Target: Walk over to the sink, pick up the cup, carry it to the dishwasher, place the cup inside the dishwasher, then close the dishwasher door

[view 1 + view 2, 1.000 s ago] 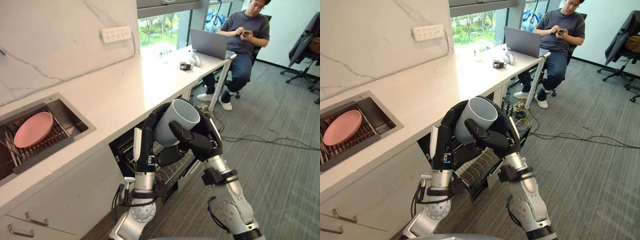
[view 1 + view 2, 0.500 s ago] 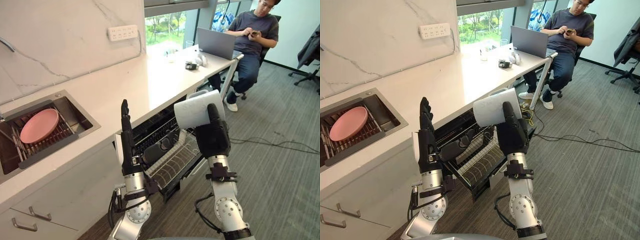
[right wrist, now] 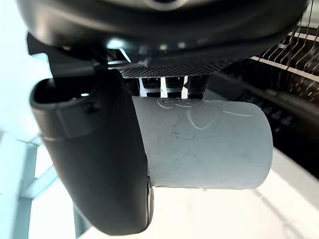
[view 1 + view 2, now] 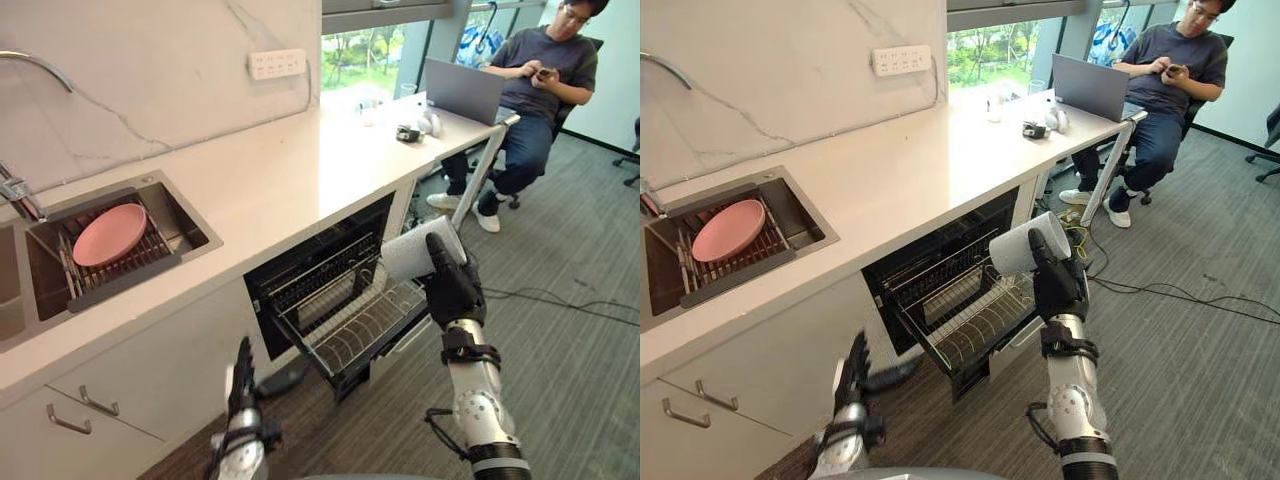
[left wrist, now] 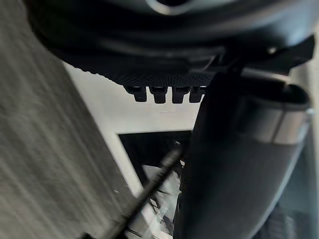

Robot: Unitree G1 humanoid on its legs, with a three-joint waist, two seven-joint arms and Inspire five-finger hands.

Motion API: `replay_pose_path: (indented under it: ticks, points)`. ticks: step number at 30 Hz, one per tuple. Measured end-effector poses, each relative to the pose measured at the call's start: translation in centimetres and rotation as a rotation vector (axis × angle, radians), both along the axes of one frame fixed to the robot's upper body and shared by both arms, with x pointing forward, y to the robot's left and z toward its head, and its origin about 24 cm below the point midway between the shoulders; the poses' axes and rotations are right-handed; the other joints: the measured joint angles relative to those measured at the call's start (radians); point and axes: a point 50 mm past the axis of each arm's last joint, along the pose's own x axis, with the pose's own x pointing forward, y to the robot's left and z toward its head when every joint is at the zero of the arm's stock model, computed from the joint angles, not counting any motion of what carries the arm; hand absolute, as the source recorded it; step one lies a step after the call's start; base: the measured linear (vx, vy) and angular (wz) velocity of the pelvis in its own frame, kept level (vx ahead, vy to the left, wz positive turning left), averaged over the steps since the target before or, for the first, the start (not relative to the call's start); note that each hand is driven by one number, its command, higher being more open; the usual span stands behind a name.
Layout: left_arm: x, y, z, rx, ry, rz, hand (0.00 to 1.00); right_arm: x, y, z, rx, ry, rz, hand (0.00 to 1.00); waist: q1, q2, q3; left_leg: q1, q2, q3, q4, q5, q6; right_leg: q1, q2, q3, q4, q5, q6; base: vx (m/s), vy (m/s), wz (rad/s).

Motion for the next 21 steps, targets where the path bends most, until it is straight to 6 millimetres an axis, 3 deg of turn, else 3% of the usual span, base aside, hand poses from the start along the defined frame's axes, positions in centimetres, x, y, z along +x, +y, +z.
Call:
replay_pose_path:
  ticks: [4, 7, 9, 12, 16, 21]
  points:
    - [-1.7, 1.9, -1.0, 0.005, 0.088, 0.001, 1.00, 2.7, -0.5, -0.2, -0.170, 0.109, 0.085, 0.00, 0.042, -0.002, 0.047, -0.022, -0.002, -0.041, -0.004, 0.018, -0.004, 0.009, 0.003, -0.042, -0.010, 0.006, -0.004, -0.09, -0.038, 0.34]
    - [-1.2, 2.8, -0.9, 0.000, 0.068, 0.033, 1.00, 5.7, -1.2, 1.5, -0.316, 0.138, 0.131, 0.00, 0.089, -0.003, 0.114, -0.081, 0.003, -0.080, -0.004, 0.039, -0.011, -0.023, 0.009, -0.078, -0.019, 0.021, -0.011, -0.13, -0.042, 0.38]
    - [-0.2, 3.7, -0.5, 0.010, 0.033, 0.036, 1.00, 8.4, -2.2, 4.3, -0.421, 0.124, 0.136, 0.00, 0.134, -0.009, 0.184, -0.137, 0.006, -0.107, 0.004, 0.059, -0.008, -0.065, 0.019, -0.098, -0.019, 0.037, -0.020, -0.10, -0.031, 0.29]
    - [0.7, 4.9, -0.3, 0.029, 0.011, 0.044, 1.00, 10.7, -3.2, 7.3, -0.484, 0.104, 0.111, 0.00, 0.176, -0.031, 0.265, -0.192, 0.014, -0.135, 0.019, 0.079, -0.020, -0.100, 0.025, -0.123, -0.019, 0.046, -0.028, -0.05, -0.037, 0.27]
    - [1.7, 5.7, 0.2, 0.042, -0.027, 0.034, 1.00, 12.3, -3.9, 9.0, -0.524, 0.134, 0.082, 0.00, 0.221, -0.054, 0.361, -0.227, 0.008, -0.172, 0.042, 0.080, -0.021, -0.108, 0.024, -0.156, -0.019, 0.046, -0.028, 0.00, -0.018, 0.25]
    - [3.6, 6.3, 1.3, 0.052, -0.100, 0.011, 1.00, 13.4, -4.3, 10.4, -0.586, 0.165, 0.073, 0.00, 0.261, -0.054, 0.437, -0.290, 0.003, -0.187, 0.076, 0.079, -0.022, -0.151, 0.023, -0.167, -0.010, 0.051, -0.031, -0.03, 0.014, 0.07]
